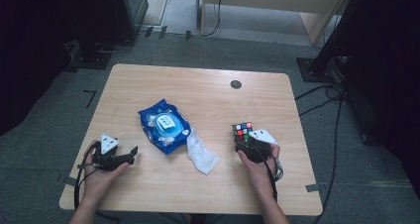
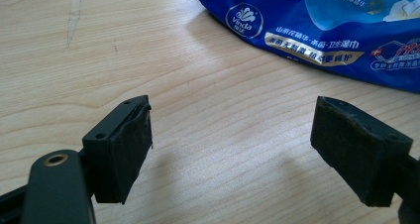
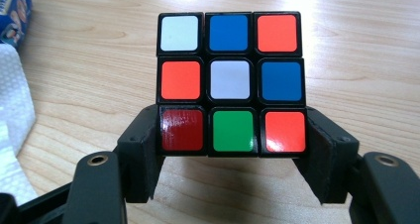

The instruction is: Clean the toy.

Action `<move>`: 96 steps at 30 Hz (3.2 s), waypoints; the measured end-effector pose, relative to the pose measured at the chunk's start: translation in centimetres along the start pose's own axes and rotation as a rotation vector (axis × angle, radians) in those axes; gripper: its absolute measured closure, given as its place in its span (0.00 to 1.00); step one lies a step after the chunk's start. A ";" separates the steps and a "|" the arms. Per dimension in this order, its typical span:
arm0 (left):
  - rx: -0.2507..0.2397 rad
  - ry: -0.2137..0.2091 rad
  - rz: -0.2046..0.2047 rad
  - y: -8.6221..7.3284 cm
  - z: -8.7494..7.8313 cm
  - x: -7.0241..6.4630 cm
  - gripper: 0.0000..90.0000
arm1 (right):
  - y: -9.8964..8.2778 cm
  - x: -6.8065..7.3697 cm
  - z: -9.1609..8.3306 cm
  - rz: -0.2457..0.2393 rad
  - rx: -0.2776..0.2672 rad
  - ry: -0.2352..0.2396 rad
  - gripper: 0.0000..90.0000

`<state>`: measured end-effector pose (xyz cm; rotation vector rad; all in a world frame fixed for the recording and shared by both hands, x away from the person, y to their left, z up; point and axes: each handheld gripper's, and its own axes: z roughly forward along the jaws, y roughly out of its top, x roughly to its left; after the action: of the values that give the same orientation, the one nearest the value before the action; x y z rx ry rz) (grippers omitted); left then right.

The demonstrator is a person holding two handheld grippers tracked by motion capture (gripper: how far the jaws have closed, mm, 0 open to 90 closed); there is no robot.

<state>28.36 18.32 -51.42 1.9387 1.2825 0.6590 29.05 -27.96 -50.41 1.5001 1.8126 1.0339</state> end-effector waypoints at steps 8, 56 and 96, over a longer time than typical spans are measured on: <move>0.014 0.013 0.008 0.0 0.0 0.0 0.18 | -0.1 -0.2 0.4 0.012 0.010 -0.020 0.39; 0.096 -0.038 0.012 0.1 0.6 0.0 0.18 | 0.7 -1.5 -1.6 0.003 -0.092 0.107 0.00; 0.113 -0.039 0.008 0.1 0.7 -0.1 0.18 | -4.7 -11.4 -6.7 0.070 0.101 -0.069 0.00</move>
<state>28.92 18.02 -51.74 2.0384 1.3132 0.5606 23.48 -40.83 -51.27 1.6491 1.7995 0.9235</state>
